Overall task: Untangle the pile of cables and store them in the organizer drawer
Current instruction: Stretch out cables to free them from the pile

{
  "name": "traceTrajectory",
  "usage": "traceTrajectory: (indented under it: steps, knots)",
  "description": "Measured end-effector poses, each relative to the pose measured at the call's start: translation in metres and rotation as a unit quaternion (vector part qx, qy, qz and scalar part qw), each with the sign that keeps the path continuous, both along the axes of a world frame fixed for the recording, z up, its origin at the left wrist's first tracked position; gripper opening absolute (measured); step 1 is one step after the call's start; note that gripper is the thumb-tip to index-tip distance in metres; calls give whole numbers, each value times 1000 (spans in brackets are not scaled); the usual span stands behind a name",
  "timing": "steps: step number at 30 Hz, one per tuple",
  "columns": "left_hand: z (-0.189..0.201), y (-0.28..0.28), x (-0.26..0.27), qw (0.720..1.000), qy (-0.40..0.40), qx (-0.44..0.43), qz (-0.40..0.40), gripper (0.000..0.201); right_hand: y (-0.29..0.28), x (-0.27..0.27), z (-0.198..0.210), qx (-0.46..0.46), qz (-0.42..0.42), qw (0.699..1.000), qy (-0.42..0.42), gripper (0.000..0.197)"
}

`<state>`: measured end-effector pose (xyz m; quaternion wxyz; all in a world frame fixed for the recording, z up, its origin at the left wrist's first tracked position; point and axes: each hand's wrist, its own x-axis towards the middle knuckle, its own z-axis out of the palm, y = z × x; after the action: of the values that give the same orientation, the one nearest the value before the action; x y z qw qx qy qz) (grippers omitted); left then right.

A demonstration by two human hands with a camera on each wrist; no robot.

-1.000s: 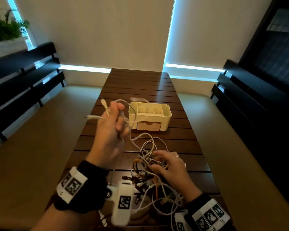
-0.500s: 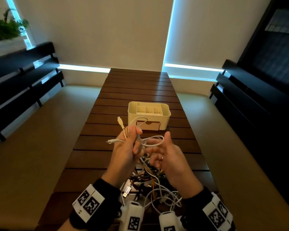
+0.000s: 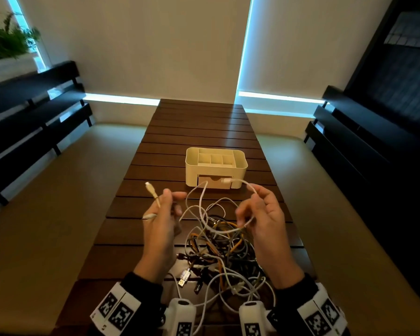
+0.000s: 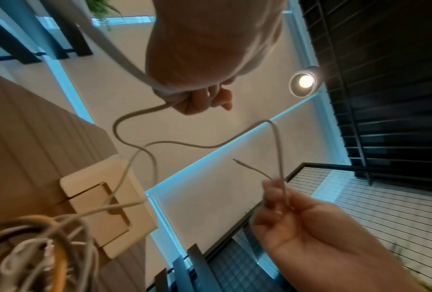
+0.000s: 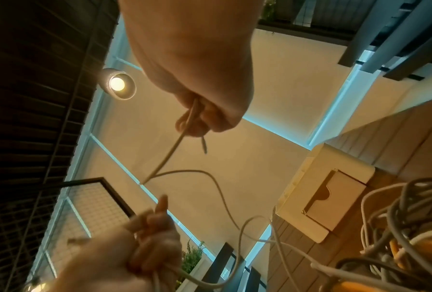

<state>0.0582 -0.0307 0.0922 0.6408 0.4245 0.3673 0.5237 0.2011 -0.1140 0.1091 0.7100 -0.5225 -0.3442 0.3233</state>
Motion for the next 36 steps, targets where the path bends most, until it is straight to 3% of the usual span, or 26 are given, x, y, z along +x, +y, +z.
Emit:
traceTrajectory:
  steps: [4,8,11,15,18,25,28,30,33,36]
  knots:
    - [18,-17,8,994,-2,96,-52,36,0,-8,-2,-6,-42,990,-136,13]
    - [24,-27,22,970,53,220,-89,29,-1,-20,-6,41,-84,976,-195,10]
    - [21,-30,27,960,74,206,-175,38,-5,-32,-8,108,-45,971,-207,19]
    - [17,-31,18,952,38,144,-266,62,-4,-35,-17,130,16,958,-253,29]
    - [12,-27,18,951,30,145,-270,72,-1,-34,-23,121,-23,938,-324,30]
    - [12,-27,24,967,10,123,-224,55,-1,-33,-32,141,-64,898,-411,24]
    - [12,-26,22,972,11,104,-211,56,0,-34,-38,146,-69,898,-410,15]
    - [9,-22,21,973,19,113,-202,60,-1,-33,-35,109,-41,930,-348,10]
    - [11,-20,18,971,-24,116,-208,57,-2,-32,-26,1,88,971,-222,28]
    - [20,-18,14,957,-128,93,-242,56,3,-29,-22,-54,163,948,-267,35]
